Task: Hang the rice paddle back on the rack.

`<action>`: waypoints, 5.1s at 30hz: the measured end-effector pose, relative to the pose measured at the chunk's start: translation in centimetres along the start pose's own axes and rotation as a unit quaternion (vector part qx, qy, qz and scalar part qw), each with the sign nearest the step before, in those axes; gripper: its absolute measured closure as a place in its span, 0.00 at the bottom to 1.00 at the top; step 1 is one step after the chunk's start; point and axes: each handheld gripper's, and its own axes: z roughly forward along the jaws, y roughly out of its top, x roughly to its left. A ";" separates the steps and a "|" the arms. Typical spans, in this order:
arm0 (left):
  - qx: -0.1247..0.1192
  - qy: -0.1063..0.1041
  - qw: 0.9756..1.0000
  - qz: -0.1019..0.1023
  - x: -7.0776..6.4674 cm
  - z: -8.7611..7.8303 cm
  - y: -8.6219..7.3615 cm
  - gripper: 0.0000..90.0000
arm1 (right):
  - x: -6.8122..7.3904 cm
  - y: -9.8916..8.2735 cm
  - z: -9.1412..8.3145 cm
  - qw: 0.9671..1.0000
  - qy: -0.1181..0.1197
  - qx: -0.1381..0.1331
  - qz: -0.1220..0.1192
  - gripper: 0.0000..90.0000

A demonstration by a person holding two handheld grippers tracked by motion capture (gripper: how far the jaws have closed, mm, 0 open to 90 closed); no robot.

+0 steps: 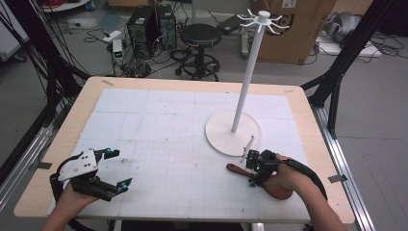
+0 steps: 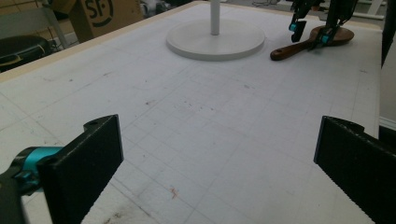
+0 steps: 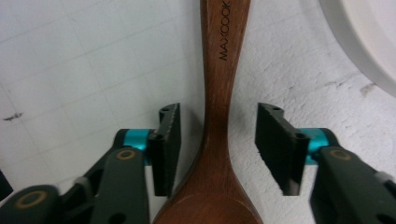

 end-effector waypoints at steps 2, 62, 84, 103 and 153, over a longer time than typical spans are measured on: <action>0.000 0.000 1.000 0.000 0.0 0.0 0.0 0.02 | -0.1 0.2 0.1 1.000 0.002 0.007 -0.006 0.63; 0.010 0.000 1.000 0.000 -0.1 0.2 -0.2 0.02 | -0.3 -1.3 0.1 0.997 0.039 -0.053 0.037 0.87; 0.009 0.001 1.000 -0.001 -0.1 0.3 -0.3 0.02 | -0.2 -5.2 -2.7 0.965 0.043 -0.240 0.092 0.87; 0.010 -0.001 1.000 0.000 -0.2 0.4 -0.3 0.02 | 0.1 -5.5 -4.9 0.939 0.069 -0.330 0.066 0.87; 0.003 -0.008 1.000 0.000 -0.2 0.3 0.1 0.02 | -5.1 -6.1 -16.5 0.857 0.018 -0.511 0.062 0.87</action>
